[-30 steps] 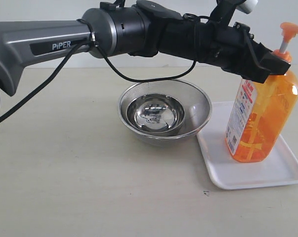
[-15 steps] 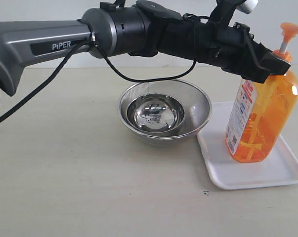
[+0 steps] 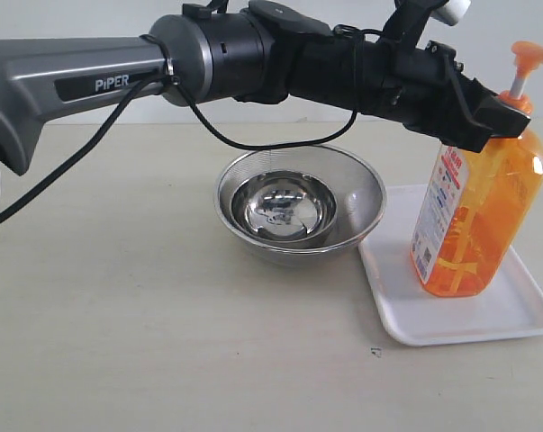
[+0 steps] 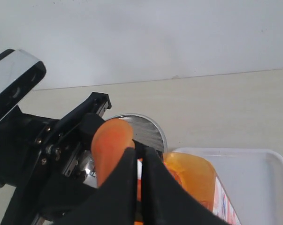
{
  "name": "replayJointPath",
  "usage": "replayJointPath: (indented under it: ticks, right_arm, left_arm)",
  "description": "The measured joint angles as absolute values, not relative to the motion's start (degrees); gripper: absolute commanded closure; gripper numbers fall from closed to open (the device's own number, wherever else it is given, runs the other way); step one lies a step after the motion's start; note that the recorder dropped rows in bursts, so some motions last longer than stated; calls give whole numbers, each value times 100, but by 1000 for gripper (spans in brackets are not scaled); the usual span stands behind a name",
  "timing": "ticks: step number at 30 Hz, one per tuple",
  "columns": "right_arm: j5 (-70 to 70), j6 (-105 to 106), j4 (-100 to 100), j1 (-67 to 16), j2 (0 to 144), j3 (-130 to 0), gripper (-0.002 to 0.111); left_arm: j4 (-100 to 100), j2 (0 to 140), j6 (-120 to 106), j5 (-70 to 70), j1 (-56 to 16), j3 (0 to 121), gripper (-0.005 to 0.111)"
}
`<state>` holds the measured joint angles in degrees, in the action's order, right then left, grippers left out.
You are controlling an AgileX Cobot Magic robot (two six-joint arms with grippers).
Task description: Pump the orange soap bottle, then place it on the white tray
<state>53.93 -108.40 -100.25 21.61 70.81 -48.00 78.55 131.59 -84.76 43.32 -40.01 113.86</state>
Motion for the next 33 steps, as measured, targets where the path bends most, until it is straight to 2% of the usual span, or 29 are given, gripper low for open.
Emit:
replayJointPath:
  ticks: [20, 28, 33]
  right_arm:
    - [5589, -10863, -10025, 2161, 7081, -4687, 108]
    - [4313, -10776, -10025, 2161, 7081, -4672, 108]
    - [4160, -10696, -10025, 2161, 7081, -4672, 108]
  left_arm:
    - [7855, 13159, -8476, 4339, -4001, 11386, 102]
    - [7855, 13159, -8476, 4339, -4001, 11386, 102]
    - [7855, 13159, -8476, 4339, -4001, 11386, 102]
